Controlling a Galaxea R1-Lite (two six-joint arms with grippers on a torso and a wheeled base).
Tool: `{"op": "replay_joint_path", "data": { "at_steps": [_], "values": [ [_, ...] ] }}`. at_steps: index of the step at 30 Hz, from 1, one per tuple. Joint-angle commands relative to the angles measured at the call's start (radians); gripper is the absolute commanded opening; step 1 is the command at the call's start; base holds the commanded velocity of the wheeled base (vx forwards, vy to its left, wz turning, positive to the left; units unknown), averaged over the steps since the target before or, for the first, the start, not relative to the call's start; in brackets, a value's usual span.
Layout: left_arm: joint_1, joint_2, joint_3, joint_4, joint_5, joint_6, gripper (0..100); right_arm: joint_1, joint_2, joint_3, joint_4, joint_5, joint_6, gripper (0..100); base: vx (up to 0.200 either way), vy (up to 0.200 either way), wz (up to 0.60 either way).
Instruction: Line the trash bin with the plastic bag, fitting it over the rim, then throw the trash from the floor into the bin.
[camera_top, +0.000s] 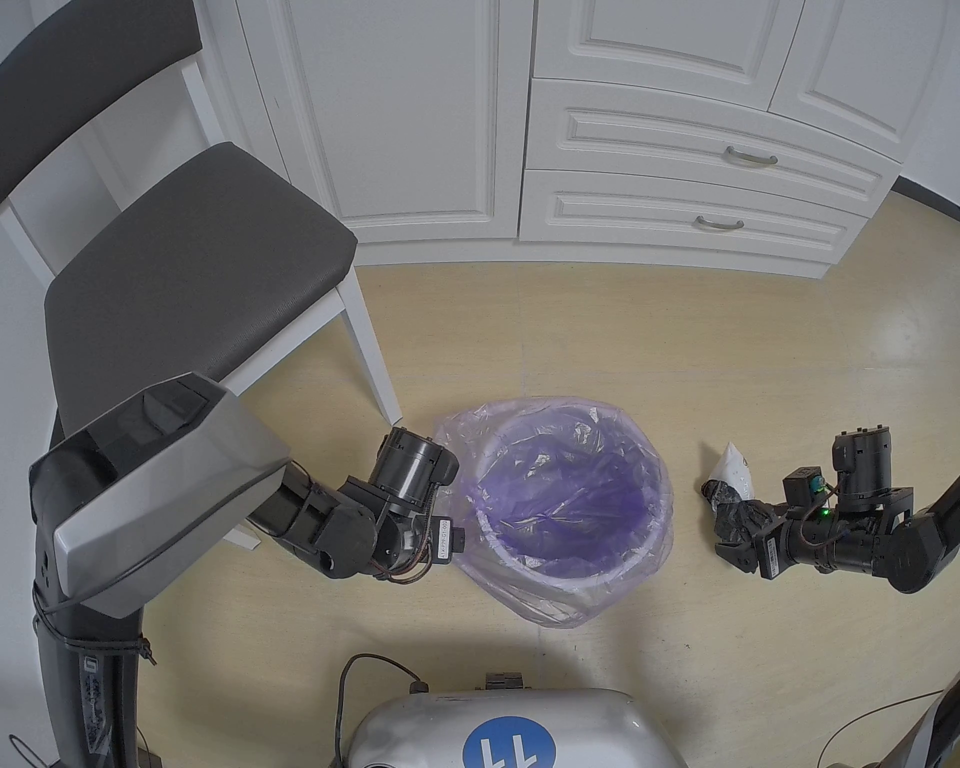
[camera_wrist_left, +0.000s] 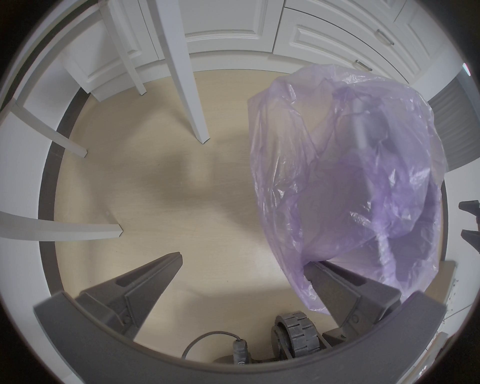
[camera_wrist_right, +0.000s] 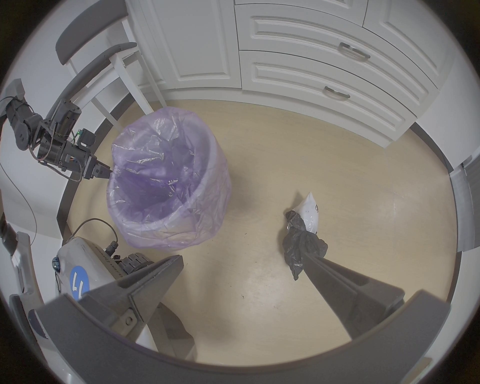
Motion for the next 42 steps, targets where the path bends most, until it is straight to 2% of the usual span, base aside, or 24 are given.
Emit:
{"op": "replay_joint_path", "data": {
  "at_steps": [1,10,19,28,42],
  "values": [
    [0.014,0.039,-0.008,-0.012,-0.005,0.003,100,0.000,0.031,0.009,-0.035,0.002,-0.001,100,0.000,0.000,0.00],
    [0.006,0.007,0.012,-0.010,0.001,0.008,100,0.000,0.054,0.017,-0.075,0.000,-0.003,100,0.000,0.000,0.00],
    [-0.003,-0.122,0.118,-0.012,-0.002,0.008,100,0.005,0.039,0.025,-0.075,0.000,-0.003,100,0.000,0.000,0.00],
    [0.003,-0.323,0.251,-0.012,-0.005,0.083,100,0.012,0.023,0.028,-0.075,0.000,-0.003,100,0.000,0.000,0.00],
    [0.000,-0.461,0.290,-0.009,-0.005,0.127,100,-0.017,-0.029,0.029,-0.080,0.002,0.001,100,0.000,0.000,0.00]
  ]
}}
